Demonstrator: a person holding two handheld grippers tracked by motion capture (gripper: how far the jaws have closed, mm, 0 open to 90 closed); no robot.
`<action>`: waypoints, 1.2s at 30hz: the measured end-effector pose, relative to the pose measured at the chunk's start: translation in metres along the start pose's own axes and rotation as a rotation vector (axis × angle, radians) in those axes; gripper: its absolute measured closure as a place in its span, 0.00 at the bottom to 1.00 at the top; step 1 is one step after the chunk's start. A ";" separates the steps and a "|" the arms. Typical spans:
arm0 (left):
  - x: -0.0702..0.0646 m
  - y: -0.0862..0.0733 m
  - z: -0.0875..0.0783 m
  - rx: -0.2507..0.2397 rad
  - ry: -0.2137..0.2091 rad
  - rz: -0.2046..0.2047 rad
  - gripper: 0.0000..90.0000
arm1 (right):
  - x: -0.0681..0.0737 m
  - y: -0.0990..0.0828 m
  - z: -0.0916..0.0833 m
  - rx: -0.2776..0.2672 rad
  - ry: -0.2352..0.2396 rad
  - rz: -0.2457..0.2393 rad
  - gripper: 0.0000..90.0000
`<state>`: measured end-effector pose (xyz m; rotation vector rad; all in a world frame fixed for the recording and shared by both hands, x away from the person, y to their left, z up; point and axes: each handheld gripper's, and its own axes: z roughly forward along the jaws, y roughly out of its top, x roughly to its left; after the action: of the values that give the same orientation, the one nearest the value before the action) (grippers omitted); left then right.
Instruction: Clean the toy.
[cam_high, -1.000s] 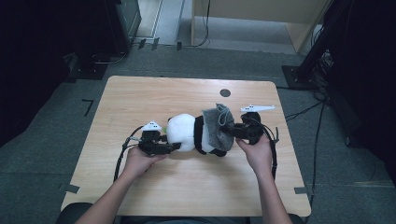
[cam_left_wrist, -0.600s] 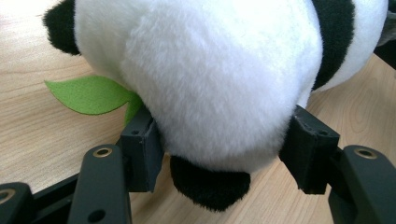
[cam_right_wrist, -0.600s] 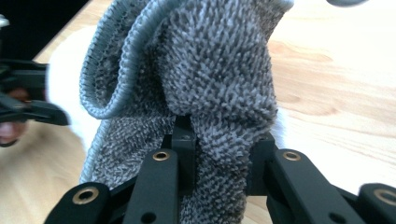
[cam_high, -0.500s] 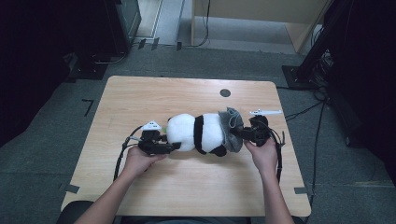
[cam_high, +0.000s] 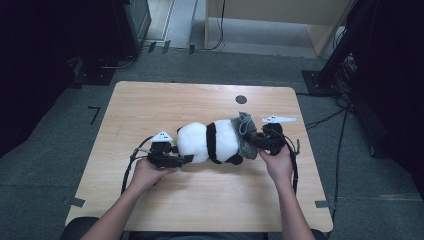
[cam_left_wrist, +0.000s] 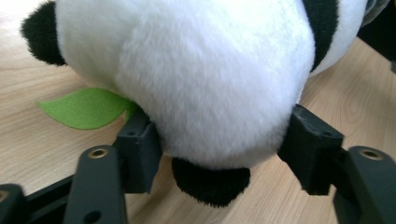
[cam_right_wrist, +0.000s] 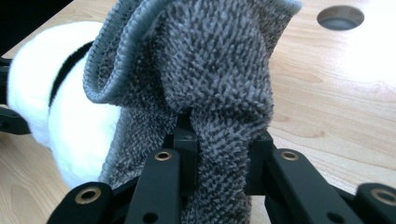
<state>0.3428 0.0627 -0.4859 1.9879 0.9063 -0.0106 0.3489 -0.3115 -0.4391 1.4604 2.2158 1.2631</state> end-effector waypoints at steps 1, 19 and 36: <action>0.001 0.001 -0.002 0.006 0.001 0.000 0.36 | -0.002 0.000 0.001 0.005 0.003 0.005 0.82; 0.010 0.006 -0.012 0.033 -0.031 0.039 0.36 | 0.023 0.018 0.002 -0.047 0.046 -0.064 0.81; 0.028 0.037 -0.026 -0.022 -0.037 0.054 0.31 | 0.020 0.020 0.007 -0.039 0.038 -0.075 0.81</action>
<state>0.3770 0.0874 -0.4536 1.9847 0.8255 -0.0064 0.3559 -0.2883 -0.4233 1.3375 2.2348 1.3124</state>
